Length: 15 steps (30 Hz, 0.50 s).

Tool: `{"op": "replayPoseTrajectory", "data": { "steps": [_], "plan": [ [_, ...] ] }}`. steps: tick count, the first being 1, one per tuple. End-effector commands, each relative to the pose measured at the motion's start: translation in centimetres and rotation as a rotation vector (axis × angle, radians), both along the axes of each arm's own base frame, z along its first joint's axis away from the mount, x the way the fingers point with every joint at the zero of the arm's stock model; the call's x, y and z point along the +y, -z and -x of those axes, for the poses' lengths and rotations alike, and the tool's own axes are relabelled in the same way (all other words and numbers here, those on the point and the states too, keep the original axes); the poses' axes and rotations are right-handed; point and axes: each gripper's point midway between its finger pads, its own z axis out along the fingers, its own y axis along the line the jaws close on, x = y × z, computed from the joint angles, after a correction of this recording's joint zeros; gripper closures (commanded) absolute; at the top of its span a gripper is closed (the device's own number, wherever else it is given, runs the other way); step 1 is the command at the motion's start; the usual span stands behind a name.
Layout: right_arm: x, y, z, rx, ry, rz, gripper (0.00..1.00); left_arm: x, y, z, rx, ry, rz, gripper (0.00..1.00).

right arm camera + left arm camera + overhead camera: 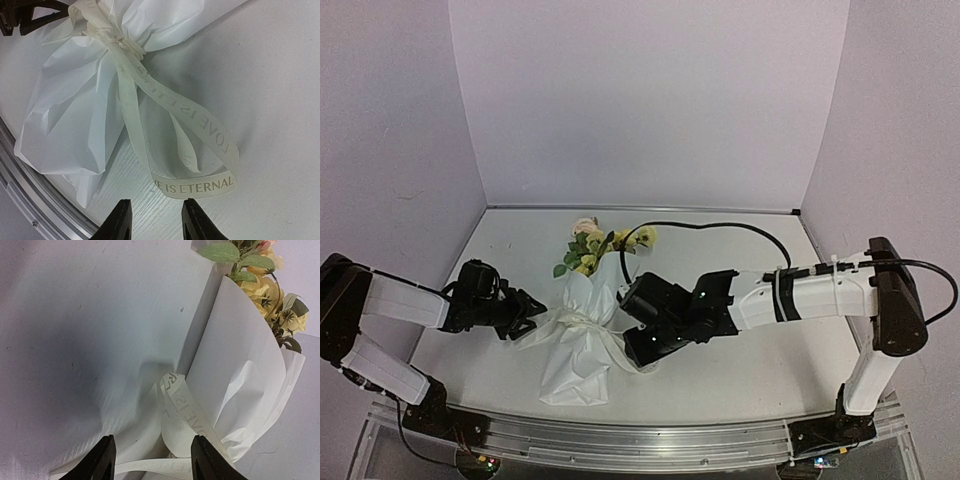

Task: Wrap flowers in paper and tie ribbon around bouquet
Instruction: Tie the ribbon around the folded bouquet.

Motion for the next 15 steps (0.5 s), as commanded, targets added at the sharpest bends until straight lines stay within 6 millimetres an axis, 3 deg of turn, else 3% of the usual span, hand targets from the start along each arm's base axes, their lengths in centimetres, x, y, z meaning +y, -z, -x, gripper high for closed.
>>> {"op": "replayPoseTrajectory", "data": {
  "steps": [1,8,15],
  "plan": [
    [0.2,0.3,0.1,0.005,0.008,-0.013,0.64,-1.3,-2.3,-2.3,-0.054,-0.054,0.118,0.44],
    [0.0,0.6,0.3,0.008,0.009,-0.009,0.64,-2.7,-1.2,-2.3,0.015,-0.054,0.173,0.46],
    [0.1,1.0,0.4,0.019,0.005,-0.008,0.64,-2.6,-0.3,-1.9,0.042,-0.079,0.186,0.49]
  ]
}}
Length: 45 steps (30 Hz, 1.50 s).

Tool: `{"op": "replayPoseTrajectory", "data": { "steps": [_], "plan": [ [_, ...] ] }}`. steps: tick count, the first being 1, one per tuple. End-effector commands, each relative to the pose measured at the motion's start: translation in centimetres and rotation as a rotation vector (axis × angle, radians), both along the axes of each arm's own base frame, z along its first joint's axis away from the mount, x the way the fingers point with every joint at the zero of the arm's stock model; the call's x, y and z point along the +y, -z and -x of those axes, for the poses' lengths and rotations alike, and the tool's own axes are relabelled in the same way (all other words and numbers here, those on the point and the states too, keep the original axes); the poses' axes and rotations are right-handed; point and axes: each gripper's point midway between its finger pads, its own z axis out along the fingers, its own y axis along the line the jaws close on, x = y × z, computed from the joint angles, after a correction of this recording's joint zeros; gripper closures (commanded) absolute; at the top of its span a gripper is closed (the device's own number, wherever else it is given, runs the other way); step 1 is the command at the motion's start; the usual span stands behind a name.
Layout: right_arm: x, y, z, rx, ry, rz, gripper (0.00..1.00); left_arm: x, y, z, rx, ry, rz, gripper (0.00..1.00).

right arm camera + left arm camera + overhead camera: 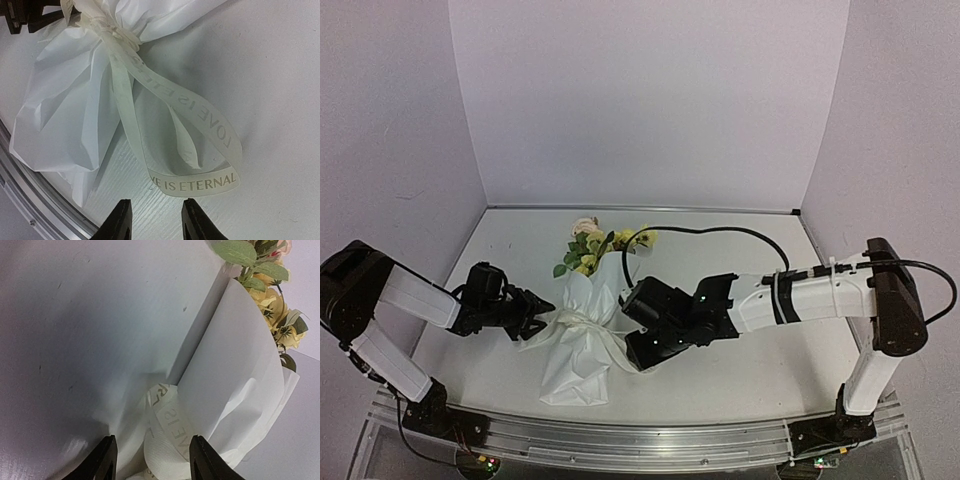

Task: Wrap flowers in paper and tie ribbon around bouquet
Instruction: Tie the ribbon around the folded bouquet.

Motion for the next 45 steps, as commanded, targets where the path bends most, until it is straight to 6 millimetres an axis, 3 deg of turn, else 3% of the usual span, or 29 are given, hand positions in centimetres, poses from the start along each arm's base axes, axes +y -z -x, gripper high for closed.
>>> {"op": "replayPoseTrajectory", "data": {
  "steps": [1,7,14,25,28,31,33,38,45],
  "plan": [
    [0.5,0.2,0.1,0.003,-0.003,-0.01,0.64,-0.9,-1.3,-1.2,-0.043,-0.013,0.065,0.49],
    [1.0,1.0,0.3,0.02,-0.024,-0.003,0.62,-1.5,-1.7,-1.9,-0.059,-0.009,0.106,0.55],
    [2.5,1.8,0.3,0.041,-0.043,-0.007,0.57,-1.8,-2.0,-2.0,-0.085,0.007,0.118,0.82],
    [4.0,3.8,-0.5,0.031,-0.057,0.028,0.56,-2.1,-2.8,-2.2,-0.131,0.047,0.106,1.0],
    [4.2,4.1,-0.6,0.033,-0.059,0.033,0.64,-2.1,-3.3,-2.4,-0.155,0.06,0.092,1.0],
    [4.1,4.3,-0.5,0.043,-0.054,0.033,0.87,-2.0,-3.8,-2.6,-0.185,0.077,0.053,1.0],
    [3.6,4.2,-0.5,0.039,-0.046,0.039,0.98,-1.7,-4.5,-3.0,-0.225,0.086,0.006,1.0],
    [2.1,3.3,-0.7,0.007,-0.022,0.044,1.0,-0.8,-6.4,-3.7,-0.327,0.112,-0.111,1.0],
    [1.0,3.2,-0.6,0.0,-0.004,0.068,1.0,0.1,-7.1,-3.9,-0.39,0.155,-0.236,1.0]
  ]
}}
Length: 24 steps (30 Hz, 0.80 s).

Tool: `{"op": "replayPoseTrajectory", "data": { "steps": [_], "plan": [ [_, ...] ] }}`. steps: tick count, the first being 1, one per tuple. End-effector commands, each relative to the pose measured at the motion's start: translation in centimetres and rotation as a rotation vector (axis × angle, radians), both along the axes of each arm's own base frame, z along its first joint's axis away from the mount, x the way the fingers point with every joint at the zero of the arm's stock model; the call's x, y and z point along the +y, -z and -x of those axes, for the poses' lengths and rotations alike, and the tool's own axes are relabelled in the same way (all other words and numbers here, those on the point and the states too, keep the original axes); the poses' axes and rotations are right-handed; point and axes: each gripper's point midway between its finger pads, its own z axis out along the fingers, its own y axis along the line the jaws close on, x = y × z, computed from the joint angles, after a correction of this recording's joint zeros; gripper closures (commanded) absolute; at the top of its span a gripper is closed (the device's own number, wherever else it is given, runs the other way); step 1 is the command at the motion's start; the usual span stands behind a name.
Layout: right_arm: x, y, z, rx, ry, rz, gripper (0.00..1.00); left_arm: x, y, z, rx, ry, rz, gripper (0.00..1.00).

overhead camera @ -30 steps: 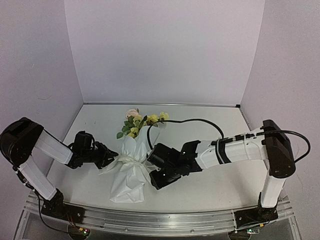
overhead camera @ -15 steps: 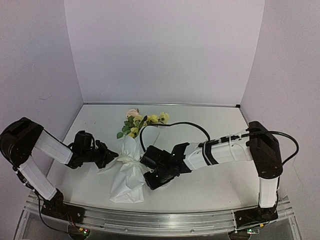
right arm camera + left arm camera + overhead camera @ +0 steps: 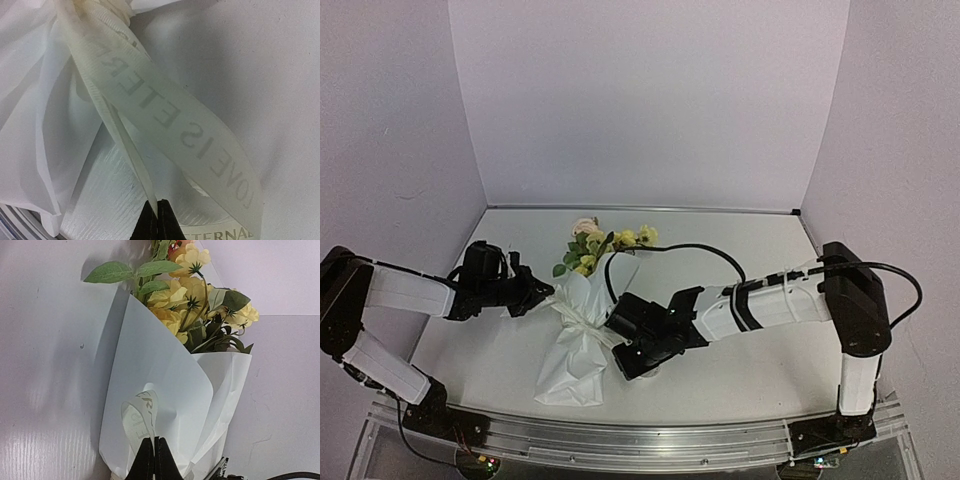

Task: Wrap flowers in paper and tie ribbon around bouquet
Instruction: Tie the ribbon around the folded bouquet.

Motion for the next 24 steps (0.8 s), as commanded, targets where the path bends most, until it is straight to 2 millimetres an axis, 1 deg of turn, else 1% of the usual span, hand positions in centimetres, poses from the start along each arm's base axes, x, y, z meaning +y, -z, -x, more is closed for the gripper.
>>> {"op": "replayPoseTrajectory", "data": {
  "steps": [1,5,10,12,15,18,22,24],
  "plan": [
    [-1.1,-1.6,-0.3,-0.032,0.024,0.005,1.0,1.2,-1.0,-0.9,-0.093,0.004,-0.131,1.0],
    [-1.3,-1.5,-0.3,-0.034,0.028,0.017,1.0,1.9,-0.3,-0.4,-0.088,-0.001,-0.171,1.0],
    [-2.5,-0.5,-0.2,-0.027,0.046,0.071,1.0,2.7,0.1,0.0,-0.102,-0.011,-0.206,1.0],
    [-3.2,0.1,0.0,-0.021,0.053,0.094,1.0,2.9,-0.1,0.0,-0.126,-0.012,-0.223,1.0],
    [-3.8,0.5,0.1,-0.017,0.058,0.114,1.0,3.0,-0.9,0.0,-0.193,0.0,-0.24,1.0],
    [-3.9,0.2,0.1,-0.02,0.058,0.115,1.0,2.6,-1.6,0.4,-0.239,0.013,-0.252,1.0],
    [-4.1,-0.1,-0.2,-0.037,0.062,0.134,1.0,2.0,-1.7,1.3,-0.277,0.029,-0.283,1.0],
    [-4.2,-0.1,-0.2,-0.038,0.06,0.142,1.0,2.1,-1.7,1.4,-0.297,0.027,-0.313,1.0]
  ]
}}
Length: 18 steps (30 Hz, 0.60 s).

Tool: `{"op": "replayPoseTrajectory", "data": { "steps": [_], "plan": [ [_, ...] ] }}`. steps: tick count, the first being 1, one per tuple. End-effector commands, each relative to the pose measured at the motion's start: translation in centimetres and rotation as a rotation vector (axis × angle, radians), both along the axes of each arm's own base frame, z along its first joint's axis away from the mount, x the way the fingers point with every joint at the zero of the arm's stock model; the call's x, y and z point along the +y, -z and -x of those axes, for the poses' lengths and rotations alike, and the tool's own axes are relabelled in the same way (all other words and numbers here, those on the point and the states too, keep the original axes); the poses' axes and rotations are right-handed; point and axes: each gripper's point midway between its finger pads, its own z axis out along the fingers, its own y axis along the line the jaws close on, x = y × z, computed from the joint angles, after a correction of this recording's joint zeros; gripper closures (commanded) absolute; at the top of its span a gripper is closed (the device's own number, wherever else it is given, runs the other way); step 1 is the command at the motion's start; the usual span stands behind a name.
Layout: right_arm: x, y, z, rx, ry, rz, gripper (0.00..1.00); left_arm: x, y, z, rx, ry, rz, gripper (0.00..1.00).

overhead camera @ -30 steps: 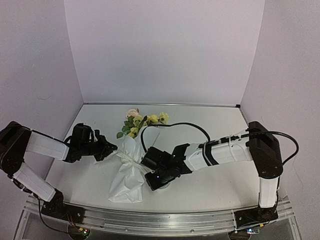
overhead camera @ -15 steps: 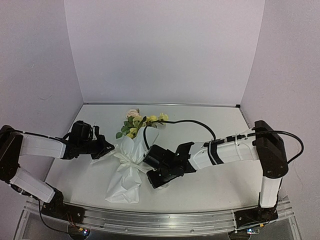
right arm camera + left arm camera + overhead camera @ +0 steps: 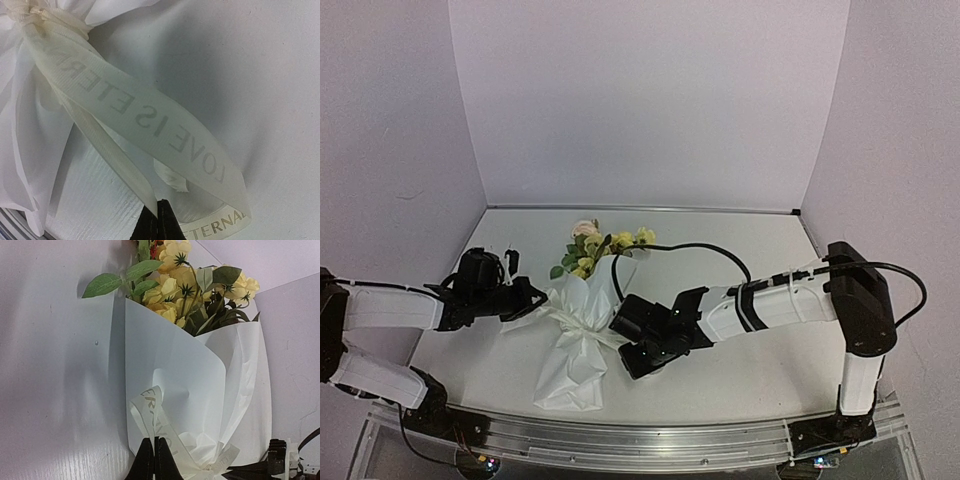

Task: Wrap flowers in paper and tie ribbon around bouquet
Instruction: Tie the ribbon around the folded bouquet.

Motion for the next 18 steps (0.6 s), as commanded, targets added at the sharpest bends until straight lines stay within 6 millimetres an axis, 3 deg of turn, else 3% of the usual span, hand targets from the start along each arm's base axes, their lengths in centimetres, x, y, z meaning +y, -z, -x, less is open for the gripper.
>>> {"op": "replayPoseTrajectory", "data": {
  "steps": [1,10,18],
  "plan": [
    [-2.6,-0.4,0.3,-0.004,0.015,0.099,1.0,1.3,-1.4,-1.0,-0.144,-0.052,-0.103,1.0],
    [-4.3,0.1,0.5,-0.01,0.019,0.166,1.0,3.8,-2.4,-1.2,-0.232,-0.142,-0.222,1.0],
    [-6.3,1.1,0.9,0.006,0.085,0.193,1.0,4.9,1.2,0.1,-0.114,-0.214,-0.147,1.0]
  ]
}}
